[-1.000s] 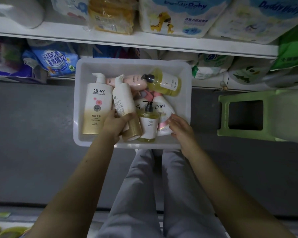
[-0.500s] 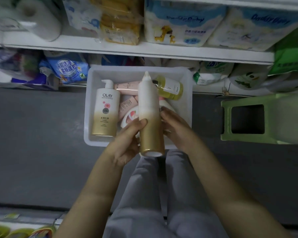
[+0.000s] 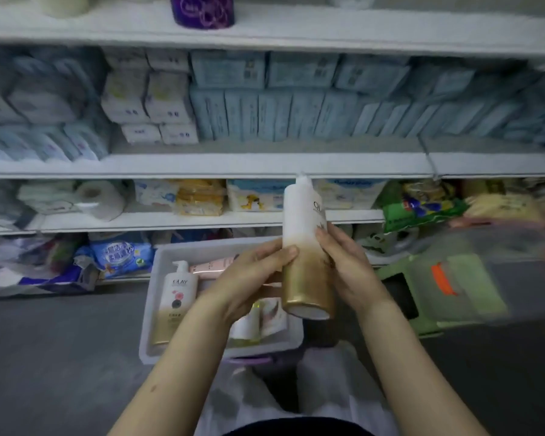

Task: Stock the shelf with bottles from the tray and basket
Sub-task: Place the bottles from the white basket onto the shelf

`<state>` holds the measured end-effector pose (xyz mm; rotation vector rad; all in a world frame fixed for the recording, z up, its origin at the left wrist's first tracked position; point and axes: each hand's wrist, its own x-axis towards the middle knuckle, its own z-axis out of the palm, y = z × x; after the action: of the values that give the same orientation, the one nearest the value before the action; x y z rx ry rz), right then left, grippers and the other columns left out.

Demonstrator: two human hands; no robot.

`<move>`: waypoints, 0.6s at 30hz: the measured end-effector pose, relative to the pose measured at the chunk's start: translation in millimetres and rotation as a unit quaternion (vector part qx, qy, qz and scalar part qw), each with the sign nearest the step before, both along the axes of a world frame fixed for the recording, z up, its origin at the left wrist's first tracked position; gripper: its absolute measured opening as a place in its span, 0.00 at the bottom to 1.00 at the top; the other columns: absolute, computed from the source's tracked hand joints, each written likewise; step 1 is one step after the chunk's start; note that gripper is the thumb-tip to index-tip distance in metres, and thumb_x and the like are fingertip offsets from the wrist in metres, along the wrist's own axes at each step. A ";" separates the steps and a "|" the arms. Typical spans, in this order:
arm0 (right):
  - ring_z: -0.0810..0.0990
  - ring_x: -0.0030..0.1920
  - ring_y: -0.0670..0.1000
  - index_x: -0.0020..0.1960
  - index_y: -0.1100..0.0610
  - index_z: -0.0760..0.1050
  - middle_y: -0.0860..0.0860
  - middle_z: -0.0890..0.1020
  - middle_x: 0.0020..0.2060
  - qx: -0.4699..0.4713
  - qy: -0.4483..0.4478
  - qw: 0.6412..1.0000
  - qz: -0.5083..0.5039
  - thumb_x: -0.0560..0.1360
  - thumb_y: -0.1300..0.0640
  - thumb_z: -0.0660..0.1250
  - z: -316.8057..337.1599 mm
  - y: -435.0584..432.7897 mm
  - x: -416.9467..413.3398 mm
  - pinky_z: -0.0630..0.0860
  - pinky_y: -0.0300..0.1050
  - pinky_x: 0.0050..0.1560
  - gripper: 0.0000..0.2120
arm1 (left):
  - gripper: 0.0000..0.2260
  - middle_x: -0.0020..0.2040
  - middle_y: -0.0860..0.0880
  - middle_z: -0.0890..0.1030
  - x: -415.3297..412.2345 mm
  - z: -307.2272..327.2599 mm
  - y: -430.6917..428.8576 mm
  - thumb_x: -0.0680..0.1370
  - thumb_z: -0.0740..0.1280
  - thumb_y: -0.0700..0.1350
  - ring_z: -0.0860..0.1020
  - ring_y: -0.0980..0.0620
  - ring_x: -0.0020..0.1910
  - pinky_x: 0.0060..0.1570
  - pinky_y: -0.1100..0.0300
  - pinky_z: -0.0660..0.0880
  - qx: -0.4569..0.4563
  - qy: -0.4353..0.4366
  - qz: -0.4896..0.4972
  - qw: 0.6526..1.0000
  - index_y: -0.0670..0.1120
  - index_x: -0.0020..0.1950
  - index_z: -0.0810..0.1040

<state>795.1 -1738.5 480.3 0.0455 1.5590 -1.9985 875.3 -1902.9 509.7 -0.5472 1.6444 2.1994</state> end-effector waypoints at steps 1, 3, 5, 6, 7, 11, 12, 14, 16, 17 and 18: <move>0.82 0.54 0.56 0.65 0.56 0.75 0.57 0.83 0.56 0.021 0.022 0.999 -0.012 0.73 0.53 0.70 11.7 8.4 -6.5 0.80 0.52 0.53 0.22 | 0.17 0.51 0.47 0.85 -8.9 10.4 11.9 0.74 0.70 0.51 0.83 0.48 0.51 0.51 0.53 0.80 -0.005 0.004 -0.003 1.000 0.49 0.62 0.79; 0.83 0.52 0.53 0.63 0.50 0.77 0.52 0.84 0.53 0.069 0.068 0.995 -0.024 0.75 0.52 0.70 32.5 29.7 -24.5 0.79 0.47 0.49 0.17 | 0.19 0.52 0.46 0.85 -28.3 24.2 35.3 0.72 0.73 0.51 0.83 0.46 0.53 0.56 0.48 0.79 -0.017 0.013 -0.007 1.000 0.47 0.61 0.79; 0.82 0.47 0.49 0.61 0.48 0.77 0.47 0.84 0.48 0.071 0.091 0.993 -0.019 0.75 0.51 0.69 53.8 55.9 -45.4 0.77 0.40 0.43 0.14 | 0.14 0.51 0.45 0.85 -49.0 34.8 58.6 0.73 0.73 0.46 0.83 0.45 0.51 0.54 0.48 0.79 -0.015 0.026 0.008 1.000 0.47 0.58 0.80; 0.82 0.47 0.49 0.61 0.47 0.77 0.47 0.85 0.49 0.056 0.091 0.994 -0.017 0.75 0.51 0.68 63.6 70.8 -56.5 0.78 0.41 0.43 0.15 | 0.13 0.49 0.46 0.85 -59.1 39.8 70.0 0.73 0.73 0.44 0.83 0.46 0.49 0.51 0.51 0.79 -0.009 0.034 0.017 0.999 0.47 0.57 0.81; 0.83 0.49 0.49 0.61 0.47 0.76 0.48 0.85 0.52 0.043 0.084 0.995 -0.014 0.73 0.52 0.68 72.5 86.9 -68.1 0.79 0.43 0.45 0.16 | 0.13 0.48 0.45 0.85 -68.1 45.6 83.0 0.72 0.73 0.43 0.83 0.46 0.48 0.48 0.53 0.79 0.000 0.041 0.029 0.999 0.46 0.56 0.81; 0.83 0.50 0.52 0.63 0.54 0.76 0.54 0.84 0.53 0.021 0.087 0.996 0.000 0.72 0.54 0.68 103.3 146.7 -108.5 0.77 0.50 0.51 0.19 | 0.19 0.54 0.38 0.83 -102.8 69.8 141.4 0.66 0.71 0.44 0.81 0.42 0.51 0.56 0.47 0.74 0.029 0.074 0.040 0.996 0.43 0.57 0.81; 0.83 0.48 0.52 0.60 0.55 0.77 0.54 0.85 0.51 0.020 0.091 0.996 0.001 0.75 0.56 0.67 108.3 160.0 -118.5 0.78 0.49 0.50 0.15 | 0.19 0.55 0.37 0.83 -112.7 75.1 156.1 0.66 0.72 0.44 0.80 0.42 0.50 0.56 0.48 0.73 0.025 0.083 0.040 0.995 0.43 0.56 0.82; 0.83 0.44 0.51 0.57 0.57 0.78 0.52 0.86 0.46 0.015 0.099 0.995 -0.009 0.77 0.59 0.66 118.5 186.0 -137.9 0.79 0.44 0.44 0.10 | 0.18 0.53 0.40 0.84 -132.9 84.7 183.3 0.65 0.71 0.45 0.81 0.44 0.49 0.54 0.49 0.75 0.002 0.098 0.037 0.995 0.45 0.55 0.82; 0.84 0.43 0.50 0.57 0.57 0.78 0.51 0.86 0.46 0.010 0.109 0.994 -0.018 0.75 0.60 0.67 129.4 209.0 -156.0 0.79 0.46 0.43 0.11 | 0.17 0.52 0.43 0.84 -150.8 94.0 205.3 0.67 0.70 0.47 0.82 0.44 0.51 0.55 0.48 0.75 -0.024 0.112 0.025 0.993 0.49 0.56 0.82; 0.84 0.44 0.51 0.58 0.57 0.78 0.52 0.86 0.48 0.005 0.116 0.993 -0.019 0.74 0.60 0.68 135.9 218.2 -163.7 0.80 0.47 0.44 0.12 | 0.17 0.52 0.44 0.84 -158.2 99.4 214.4 0.68 0.69 0.48 0.82 0.44 0.52 0.55 0.47 0.75 -0.036 0.118 0.021 0.992 0.51 0.56 0.82; 0.84 0.45 0.51 0.58 0.56 0.78 0.52 0.86 0.49 0.000 0.124 0.992 -0.019 0.72 0.59 0.69 141.3 225.7 -171.2 0.80 0.47 0.44 0.14 | 0.16 0.52 0.46 0.84 -164.5 104.0 222.0 0.69 0.69 0.50 0.82 0.44 0.52 0.54 0.48 0.77 -0.047 0.124 0.017 0.991 0.53 0.56 0.81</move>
<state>623.9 -1512.8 621.6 -0.1809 1.7216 -2.0981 710.8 -1680.9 613.7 -0.3382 1.8830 2.3022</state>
